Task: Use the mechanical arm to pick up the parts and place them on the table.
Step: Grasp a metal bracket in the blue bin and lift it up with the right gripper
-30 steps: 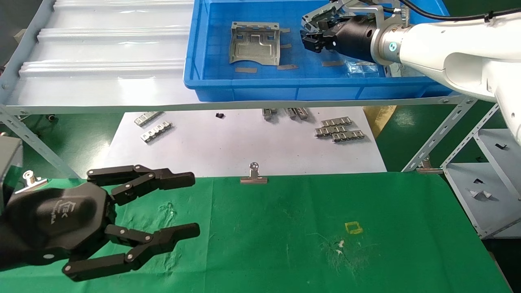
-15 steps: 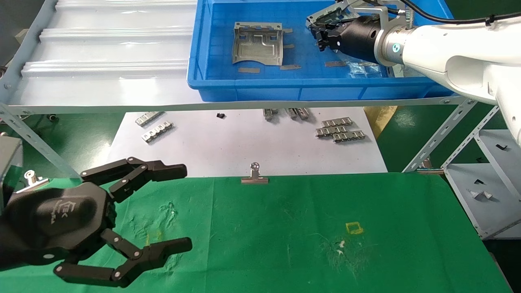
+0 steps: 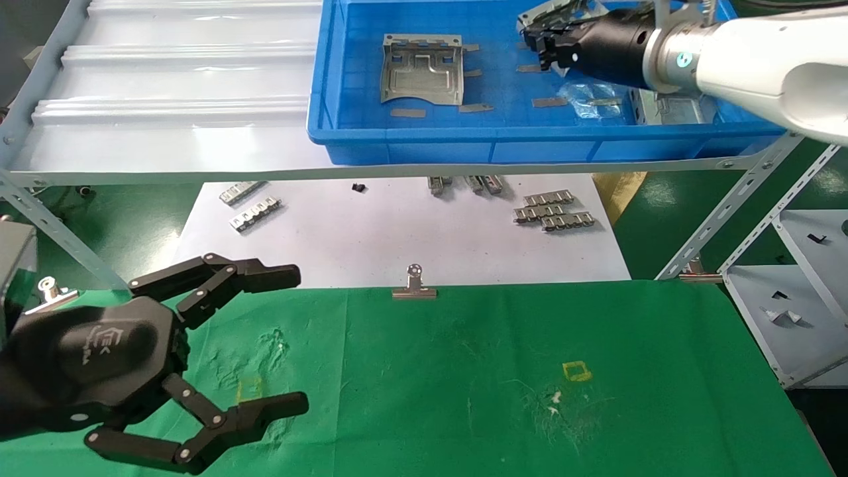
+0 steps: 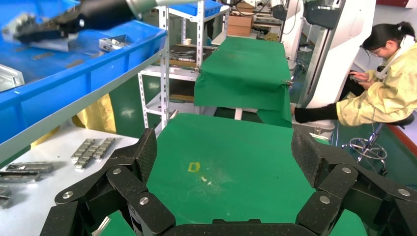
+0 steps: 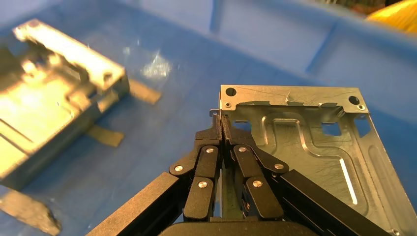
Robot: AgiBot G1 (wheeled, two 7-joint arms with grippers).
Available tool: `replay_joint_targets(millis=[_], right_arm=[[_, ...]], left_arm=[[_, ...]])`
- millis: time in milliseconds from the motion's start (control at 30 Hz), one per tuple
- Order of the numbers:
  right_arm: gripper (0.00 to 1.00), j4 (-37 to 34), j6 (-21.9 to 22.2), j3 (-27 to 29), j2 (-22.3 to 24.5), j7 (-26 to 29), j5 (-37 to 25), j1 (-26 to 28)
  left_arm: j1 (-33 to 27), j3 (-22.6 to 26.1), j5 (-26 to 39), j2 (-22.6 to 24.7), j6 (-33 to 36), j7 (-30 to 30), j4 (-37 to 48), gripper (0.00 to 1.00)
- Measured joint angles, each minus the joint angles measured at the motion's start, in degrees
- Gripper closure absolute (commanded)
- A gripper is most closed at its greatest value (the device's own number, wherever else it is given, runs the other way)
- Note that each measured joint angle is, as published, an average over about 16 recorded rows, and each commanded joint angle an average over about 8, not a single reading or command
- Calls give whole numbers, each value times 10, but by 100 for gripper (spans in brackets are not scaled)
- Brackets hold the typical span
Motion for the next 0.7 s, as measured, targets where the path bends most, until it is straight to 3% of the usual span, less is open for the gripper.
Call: replay_joint_targets(millis=[300,700], right_arm=[[100,16,-136,13,52,-53,23,34],[100,40,-388,-6,128,-131,10,75]], left_arm=[[0,0,0,0,0,0,0,0],[0,0,0,0,0,0,0,0]])
